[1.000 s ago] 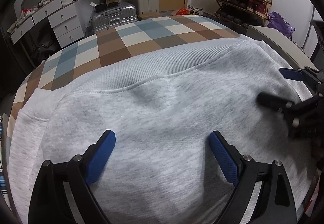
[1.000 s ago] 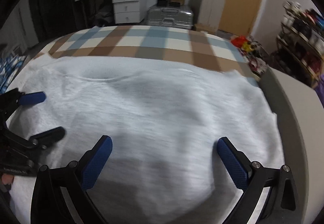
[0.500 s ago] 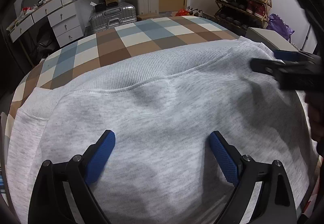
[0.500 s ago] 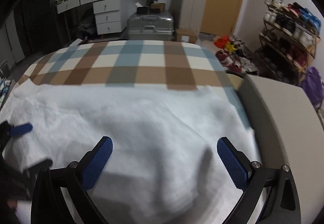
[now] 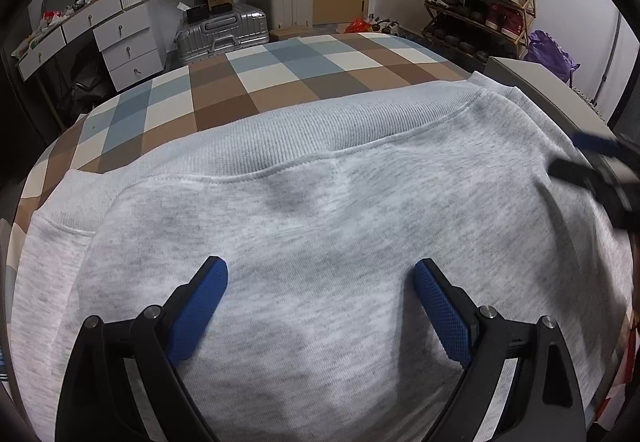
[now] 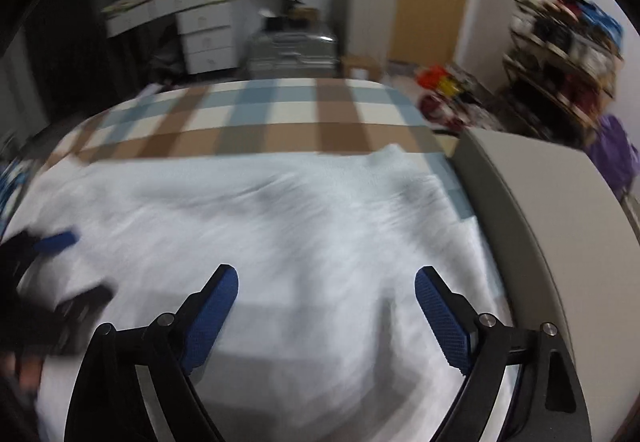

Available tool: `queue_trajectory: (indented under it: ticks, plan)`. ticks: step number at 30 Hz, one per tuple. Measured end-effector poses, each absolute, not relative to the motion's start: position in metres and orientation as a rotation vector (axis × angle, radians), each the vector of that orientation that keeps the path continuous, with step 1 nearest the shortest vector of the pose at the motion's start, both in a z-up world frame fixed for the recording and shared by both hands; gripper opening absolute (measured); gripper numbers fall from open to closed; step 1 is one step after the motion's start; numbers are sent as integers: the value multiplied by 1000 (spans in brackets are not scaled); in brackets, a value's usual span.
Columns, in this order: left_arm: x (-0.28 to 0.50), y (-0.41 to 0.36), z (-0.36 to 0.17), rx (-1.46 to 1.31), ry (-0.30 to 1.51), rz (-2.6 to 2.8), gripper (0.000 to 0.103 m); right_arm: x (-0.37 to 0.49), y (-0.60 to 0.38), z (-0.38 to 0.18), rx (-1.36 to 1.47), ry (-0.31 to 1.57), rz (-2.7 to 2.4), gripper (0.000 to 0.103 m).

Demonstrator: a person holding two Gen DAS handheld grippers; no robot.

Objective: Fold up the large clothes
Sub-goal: 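Grasp the side edge of the grey hoodie with the left tool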

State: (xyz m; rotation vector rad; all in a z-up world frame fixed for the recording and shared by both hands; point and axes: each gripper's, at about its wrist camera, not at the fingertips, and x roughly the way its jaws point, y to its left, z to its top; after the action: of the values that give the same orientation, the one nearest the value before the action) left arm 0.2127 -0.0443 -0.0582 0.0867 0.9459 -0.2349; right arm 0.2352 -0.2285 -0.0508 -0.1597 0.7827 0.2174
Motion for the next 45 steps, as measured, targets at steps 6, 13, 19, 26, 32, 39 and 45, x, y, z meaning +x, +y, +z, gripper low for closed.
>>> queue_trajectory:
  ticks: [6, 13, 19, 26, 32, 39, 45]
  plan:
    - [213, -46, -58, 96, 950, -233, 91, 207, -244, -85, -62, 811, 247, 92]
    - [180, -34, -39, 75, 940, -199, 91, 192, -238, -66, -74, 845, 218, 93]
    - [67, 12, -12, -16, 789, -87, 91, 158, -230, -60, -24, 786, 384, 101]
    - [-15, 97, -28, -392, 821, 142, 91, 153, -208, -77, -93, 822, 436, 102]
    - [-10, 101, -42, -522, 862, 66, 91, 155, -209, -78, -76, 820, 444, 103]
    - [24, 93, -55, -612, 890, 59, 91, 154, -203, -80, -93, 822, 438, 103]
    - [33, 88, -57, -598, 787, 258, 32, 151, -192, -85, -154, 814, 427, 103]
